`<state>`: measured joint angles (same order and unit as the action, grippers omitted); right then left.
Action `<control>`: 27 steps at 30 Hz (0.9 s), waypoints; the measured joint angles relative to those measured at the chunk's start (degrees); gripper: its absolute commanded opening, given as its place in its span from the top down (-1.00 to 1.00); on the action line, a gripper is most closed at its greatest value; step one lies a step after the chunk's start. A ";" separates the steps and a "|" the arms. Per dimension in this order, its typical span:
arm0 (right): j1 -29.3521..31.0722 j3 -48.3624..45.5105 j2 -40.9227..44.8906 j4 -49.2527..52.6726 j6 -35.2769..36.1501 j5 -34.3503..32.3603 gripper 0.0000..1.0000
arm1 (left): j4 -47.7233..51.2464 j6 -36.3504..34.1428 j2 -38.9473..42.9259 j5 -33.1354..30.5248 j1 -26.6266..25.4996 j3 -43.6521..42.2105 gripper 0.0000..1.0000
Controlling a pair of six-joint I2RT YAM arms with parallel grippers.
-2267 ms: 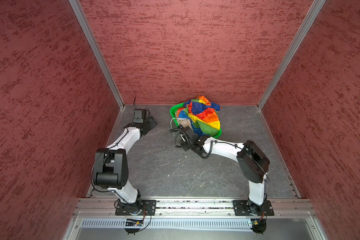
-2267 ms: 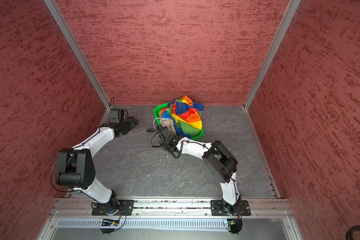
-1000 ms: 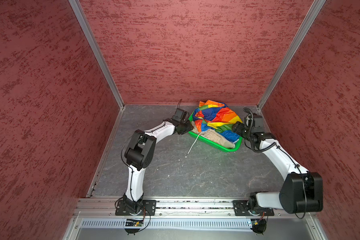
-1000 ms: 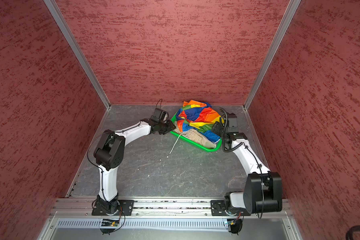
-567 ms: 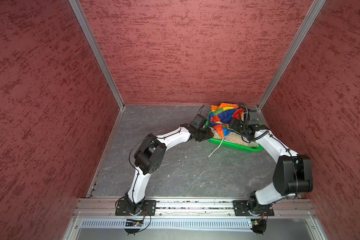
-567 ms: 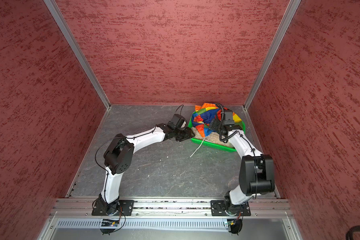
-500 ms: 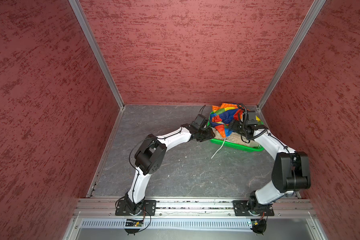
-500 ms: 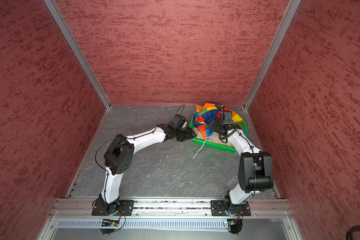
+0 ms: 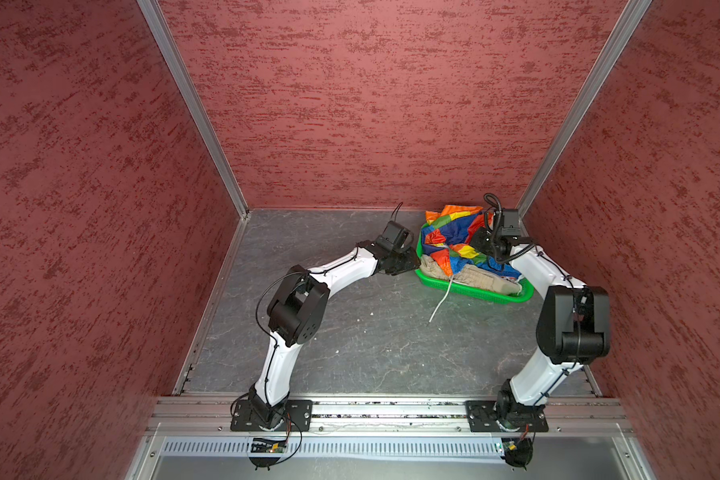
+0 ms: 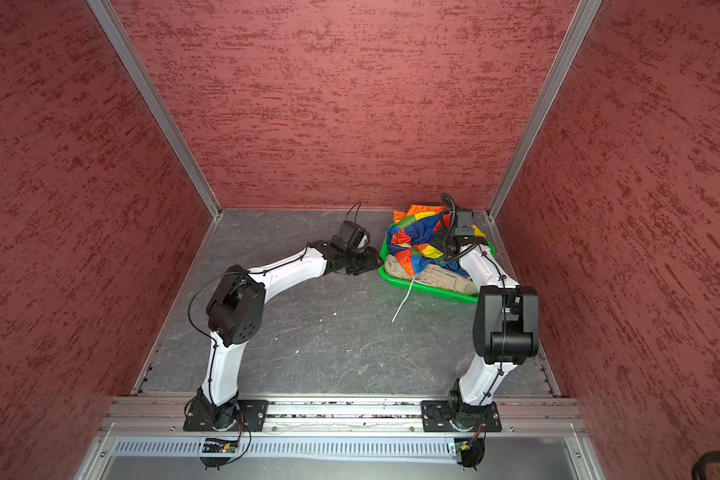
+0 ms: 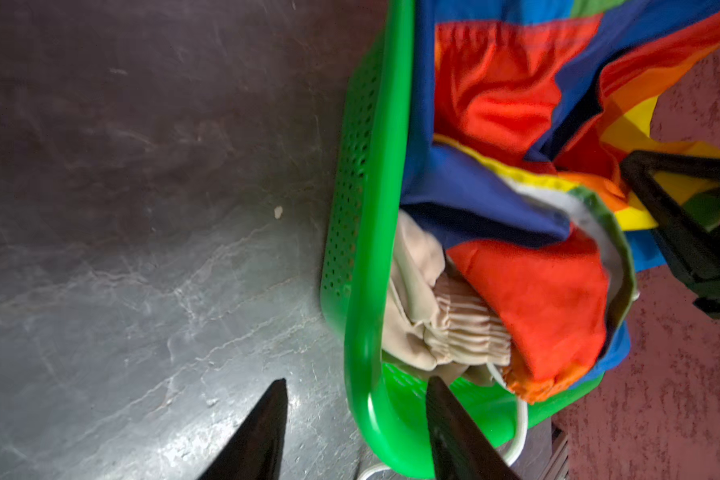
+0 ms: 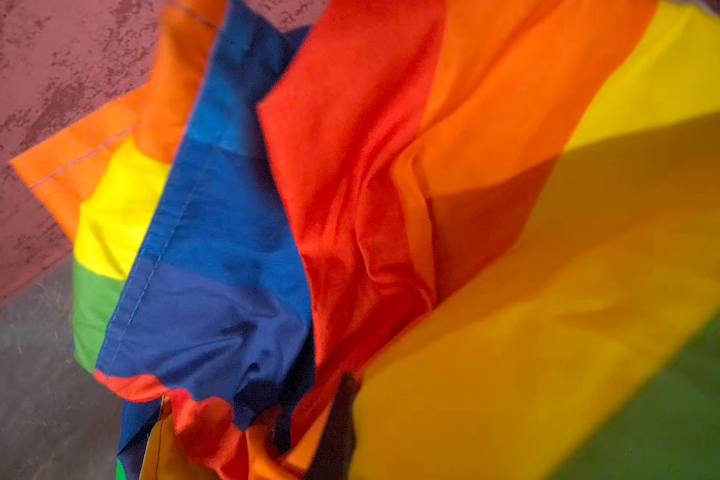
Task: Fold and stack the shorts
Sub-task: 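Grasp the rainbow shorts with the right gripper and lift them high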
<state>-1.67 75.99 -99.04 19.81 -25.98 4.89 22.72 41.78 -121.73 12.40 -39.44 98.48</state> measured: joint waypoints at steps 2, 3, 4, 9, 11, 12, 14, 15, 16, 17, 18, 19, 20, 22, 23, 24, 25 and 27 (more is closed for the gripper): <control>0.02 1.66 1.03 0.63 0.28 0.20 1.00 | -0.07 -0.09 -1.75 0.22 0.13 2.27 0.10; 0.04 2.71 1.99 1.14 0.35 0.44 1.00 | -0.04 -0.04 -2.71 0.46 -0.02 3.28 0.13; 0.09 3.78 3.08 1.64 0.48 0.66 1.00 | -0.07 0.00 -3.52 0.66 -0.31 4.00 0.16; 1.05 12.85 7.74 4.33 1.64 1.75 1.00 | 0.24 0.35 -6.01 1.38 -3.04 5.25 0.16; 1.75 17.88 8.61 5.40 2.32 2.08 1.00 | 0.22 0.63 -6.14 1.97 -4.11 5.31 0.16; 2.19 20.26 8.96 5.88 2.71 2.23 1.00 | 0.20 0.90 -6.21 2.34 -4.55 5.46 0.15; 3.08 24.68 9.62 6.82 3.32 2.43 1.00 | 0.02 1.18 -6.23 2.99 -5.27 5.57 0.12; 3.48 26.53 9.97 7.10 3.65 2.45 1.00 | -0.02 1.33 -6.25 3.37 -5.62 5.64 0.11; 3.82 28.09 10.25 7.41 4.00 2.45 1.00 | -0.02 1.44 -6.29 3.67 -5.81 5.79 0.10; 4.15 29.75 10.60 7.63 4.24 2.43 1.00 | 0.02 1.46 -6.34 4.07 -6.01 6.05 0.10; 4.57 31.56 10.91 8.00 4.66 2.40 1.00 | 0.02 1.46 -6.36 4.33 -6.10 6.29 0.09; 4.79 32.85 11.10 8.17 4.96 2.40 1.00 | 0.02 1.44 -6.36 4.48 -6.12 6.49 0.07; 5.01 34.58 11.30 8.44 5.31 2.40 1.00 | 0.02 1.36 -6.36 4.61 -6.10 6.78 0.02; 5.18 37.46 11.52 8.74 5.81 2.69 1.00 | 0.00 0.94 -6.27 4.68 -6.03 7.08 -0.07; 5.20 39.04 11.63 8.72 6.08 3.41 1.00 | 0.07 0.68 -6.08 4.68 -5.92 7.08 -0.12; 5.22 40.17 11.76 8.46 6.16 4.52 1.00 | 0.15 0.42 -5.75 4.66 -5.79 7.02 -0.16; 5.22 41.05 11.96 8.09 6.23 5.79 1.00 | 0.28 0.11 -5.25 4.66 -5.60 6.82 -0.19; 5.27 42.49 12.46 6.84 5.90 9.14 1.00 | 0.42 -0.48 -2.99 4.66 -4.94 5.79 -0.27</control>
<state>3.60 118.48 -86.59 26.65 -20.08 14.02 23.14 41.30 -124.73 17.06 -44.38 104.27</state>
